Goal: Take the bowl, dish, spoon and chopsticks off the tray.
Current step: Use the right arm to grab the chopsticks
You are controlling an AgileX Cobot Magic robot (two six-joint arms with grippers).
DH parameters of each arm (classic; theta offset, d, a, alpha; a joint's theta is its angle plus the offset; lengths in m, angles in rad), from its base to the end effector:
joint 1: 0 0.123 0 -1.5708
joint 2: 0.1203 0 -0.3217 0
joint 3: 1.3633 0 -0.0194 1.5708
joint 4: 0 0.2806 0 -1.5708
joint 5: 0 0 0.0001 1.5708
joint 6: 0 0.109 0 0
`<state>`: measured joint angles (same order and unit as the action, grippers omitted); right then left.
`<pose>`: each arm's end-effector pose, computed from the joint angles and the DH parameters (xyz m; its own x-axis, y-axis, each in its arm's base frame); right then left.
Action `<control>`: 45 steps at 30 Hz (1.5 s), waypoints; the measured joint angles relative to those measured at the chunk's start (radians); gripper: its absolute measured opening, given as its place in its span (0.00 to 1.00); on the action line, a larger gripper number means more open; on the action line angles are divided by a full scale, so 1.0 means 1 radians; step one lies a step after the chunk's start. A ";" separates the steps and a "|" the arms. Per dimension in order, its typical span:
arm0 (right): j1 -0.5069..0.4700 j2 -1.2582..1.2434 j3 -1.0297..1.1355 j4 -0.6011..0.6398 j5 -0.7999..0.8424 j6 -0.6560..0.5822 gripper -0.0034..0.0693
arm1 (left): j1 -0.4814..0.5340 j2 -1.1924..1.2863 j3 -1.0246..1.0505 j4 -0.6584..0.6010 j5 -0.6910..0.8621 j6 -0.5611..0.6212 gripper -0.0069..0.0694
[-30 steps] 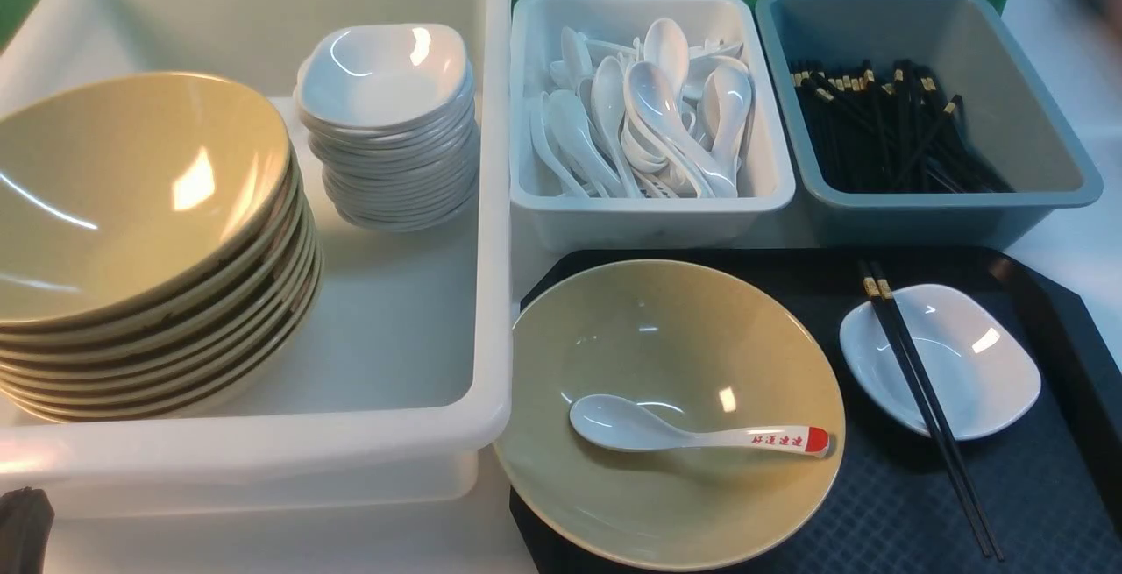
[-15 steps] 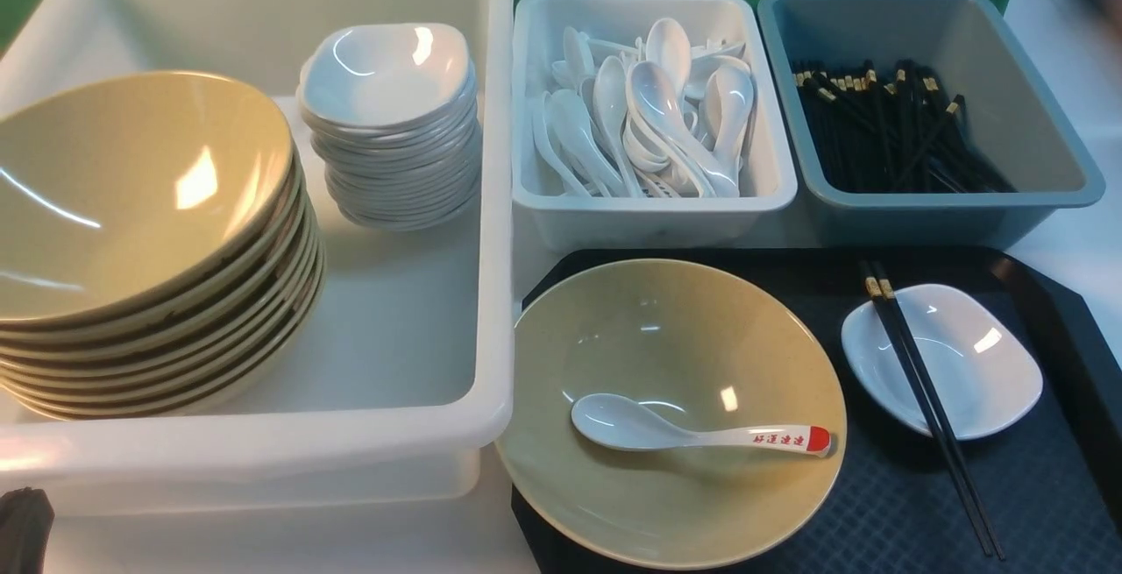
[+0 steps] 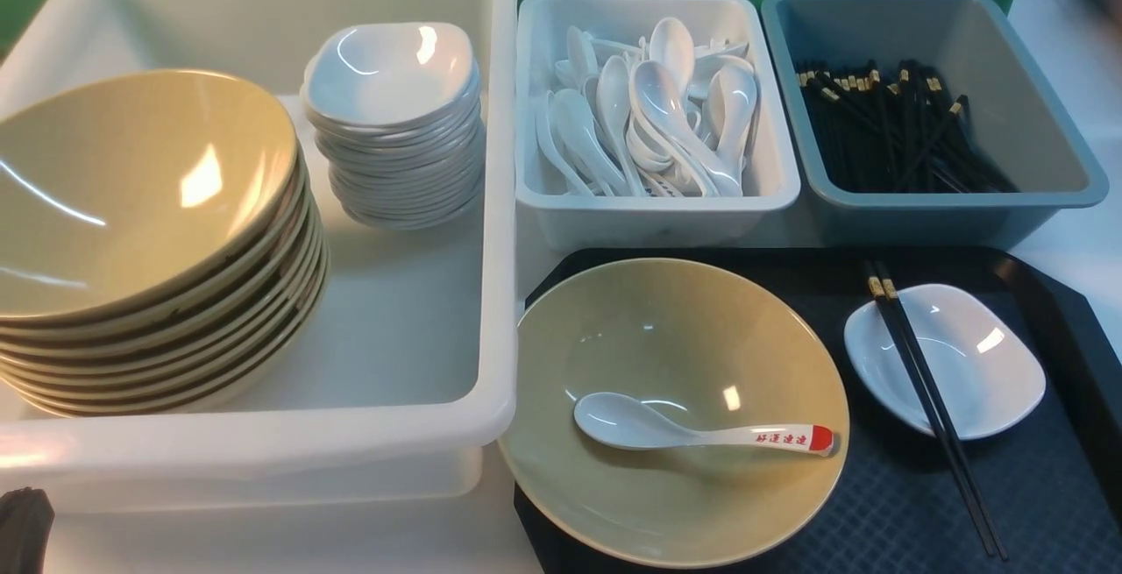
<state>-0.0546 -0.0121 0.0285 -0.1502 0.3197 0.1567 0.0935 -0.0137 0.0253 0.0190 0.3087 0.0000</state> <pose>0.0639 -0.0086 0.1704 -0.2413 0.0272 -0.9701 0.1035 0.9946 0.0021 0.0641 0.0066 0.1725 -0.2317 -0.0035 -0.9728 -0.0948 0.9953 0.0189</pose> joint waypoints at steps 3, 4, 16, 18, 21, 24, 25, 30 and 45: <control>0.000 0.000 0.000 0.000 0.000 0.006 0.37 | 0.000 0.000 0.000 0.000 0.000 0.000 0.08; 0.000 0.000 0.000 0.000 0.000 0.014 0.37 | 0.000 0.000 0.000 0.000 0.000 0.000 0.08; 0.000 0.000 0.000 0.000 0.000 0.084 0.37 | 0.000 0.000 0.000 0.000 0.000 0.000 0.08; 0.000 0.000 0.000 0.000 0.000 0.084 0.37 | 0.000 0.000 0.000 0.000 0.000 0.000 0.08; 0.000 0.000 0.000 0.000 0.000 0.084 0.37 | 0.000 0.000 0.000 0.000 0.000 0.000 0.08; 0.000 0.000 0.000 0.000 0.000 0.084 0.37 | 0.000 0.000 0.000 0.009 0.000 0.000 0.08; 0.000 0.000 0.000 0.000 0.000 0.084 0.37 | 0.000 0.000 0.000 0.013 0.000 0.000 0.08; 0.000 0.000 0.000 0.000 0.000 0.084 0.37 | 0.000 0.000 0.000 0.034 -0.025 0.000 0.08; 0.000 0.000 0.000 0.002 -0.050 0.627 0.37 | 0.000 0.000 0.000 -0.613 -0.274 -0.174 0.08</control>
<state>-0.0546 -0.0121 0.0285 -0.1481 0.2698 0.7837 0.0935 -0.0137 0.0253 -0.5941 0.0349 -0.1740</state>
